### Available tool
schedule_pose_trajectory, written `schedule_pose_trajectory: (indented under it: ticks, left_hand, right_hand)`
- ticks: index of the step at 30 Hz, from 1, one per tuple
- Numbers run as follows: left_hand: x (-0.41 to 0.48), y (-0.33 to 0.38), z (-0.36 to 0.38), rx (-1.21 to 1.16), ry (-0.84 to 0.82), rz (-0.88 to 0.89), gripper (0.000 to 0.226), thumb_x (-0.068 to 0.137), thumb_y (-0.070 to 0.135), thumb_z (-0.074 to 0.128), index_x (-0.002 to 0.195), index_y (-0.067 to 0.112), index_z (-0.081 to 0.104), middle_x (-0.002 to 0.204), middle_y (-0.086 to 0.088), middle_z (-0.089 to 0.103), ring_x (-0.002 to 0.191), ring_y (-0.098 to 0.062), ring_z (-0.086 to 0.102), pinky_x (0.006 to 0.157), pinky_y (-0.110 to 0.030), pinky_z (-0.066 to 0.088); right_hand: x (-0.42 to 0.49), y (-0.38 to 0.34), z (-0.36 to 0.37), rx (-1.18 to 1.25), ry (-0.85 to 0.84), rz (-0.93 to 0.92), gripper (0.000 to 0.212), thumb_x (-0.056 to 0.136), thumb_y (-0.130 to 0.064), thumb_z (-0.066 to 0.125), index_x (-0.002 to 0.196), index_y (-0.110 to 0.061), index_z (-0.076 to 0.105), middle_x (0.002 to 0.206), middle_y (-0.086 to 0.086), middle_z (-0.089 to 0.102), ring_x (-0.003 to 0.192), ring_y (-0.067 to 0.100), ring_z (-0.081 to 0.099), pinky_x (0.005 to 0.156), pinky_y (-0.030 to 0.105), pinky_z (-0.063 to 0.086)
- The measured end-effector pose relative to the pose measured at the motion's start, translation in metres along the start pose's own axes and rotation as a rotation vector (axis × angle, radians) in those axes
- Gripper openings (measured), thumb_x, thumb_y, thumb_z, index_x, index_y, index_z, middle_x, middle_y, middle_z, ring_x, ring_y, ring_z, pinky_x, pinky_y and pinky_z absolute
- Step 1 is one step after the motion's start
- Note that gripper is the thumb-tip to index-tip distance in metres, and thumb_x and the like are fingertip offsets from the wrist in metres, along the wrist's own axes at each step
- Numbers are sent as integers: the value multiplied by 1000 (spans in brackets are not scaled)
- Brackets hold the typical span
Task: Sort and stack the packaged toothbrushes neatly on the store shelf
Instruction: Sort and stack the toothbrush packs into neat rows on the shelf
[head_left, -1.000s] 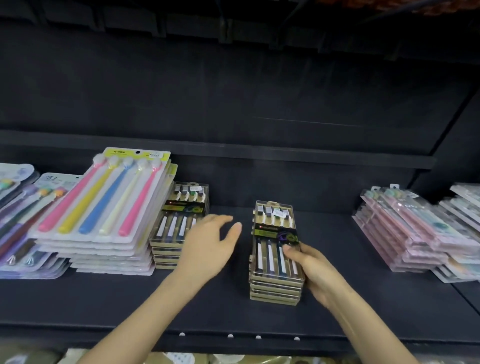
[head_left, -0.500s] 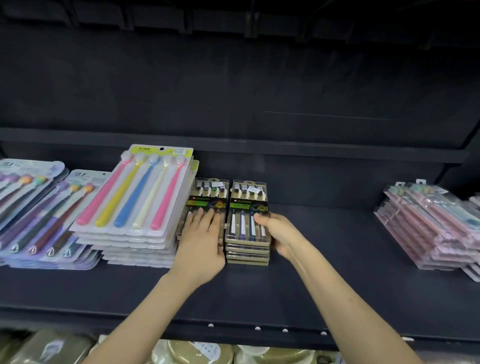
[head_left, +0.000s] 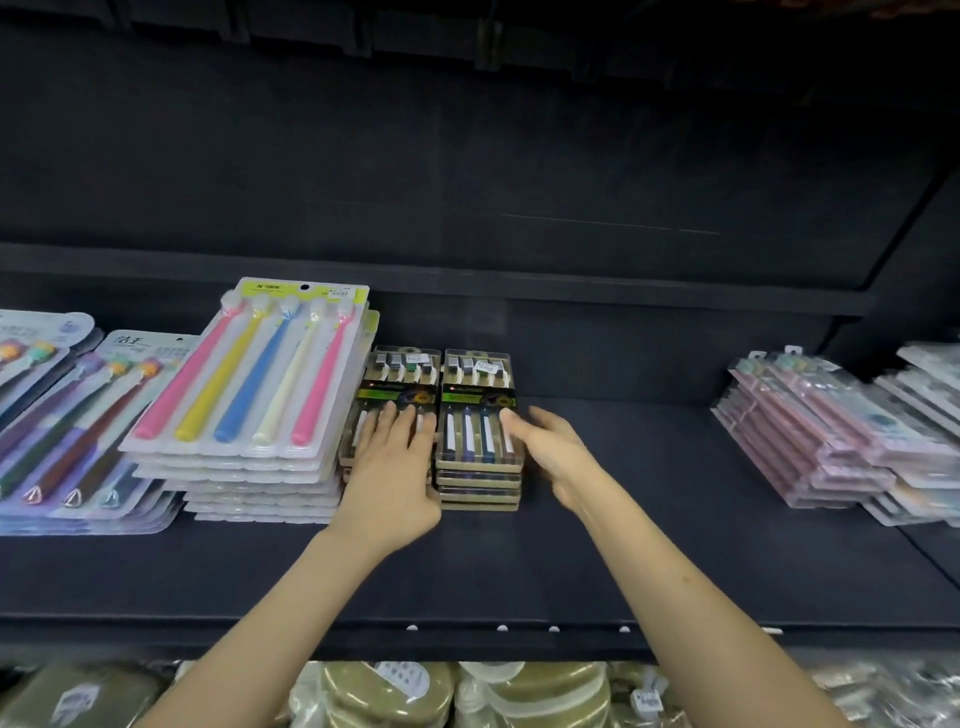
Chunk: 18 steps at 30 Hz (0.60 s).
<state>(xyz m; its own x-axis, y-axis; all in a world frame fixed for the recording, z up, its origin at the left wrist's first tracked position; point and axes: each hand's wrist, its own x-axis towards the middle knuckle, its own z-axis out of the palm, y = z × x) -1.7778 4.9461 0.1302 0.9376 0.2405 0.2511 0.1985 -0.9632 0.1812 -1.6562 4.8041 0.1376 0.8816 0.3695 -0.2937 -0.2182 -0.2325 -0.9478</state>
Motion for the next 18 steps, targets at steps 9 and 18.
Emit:
schedule_pose_trajectory:
  ticks: [9,18]
  left_hand:
    - [14,108,18,-293,172,359,34,84,12,66,117,6,66,119,-11,63,118,-31,55,105,-40,38]
    - [108,255,84,-648,-89,306,41,99,34,47,135,15,52,133,0,53,125,-15,43,98,-14,24]
  right_hand:
    - [-78,6,-155,-683,886,-544,30,93,-23,59,115,-3,65,110,14,69,104,34,62,89,40,46]
    - [-42,5,-329,-980,932,-145,48,97,-32,50,129,4,53,123,28,57,113,42,51,94,41,35]
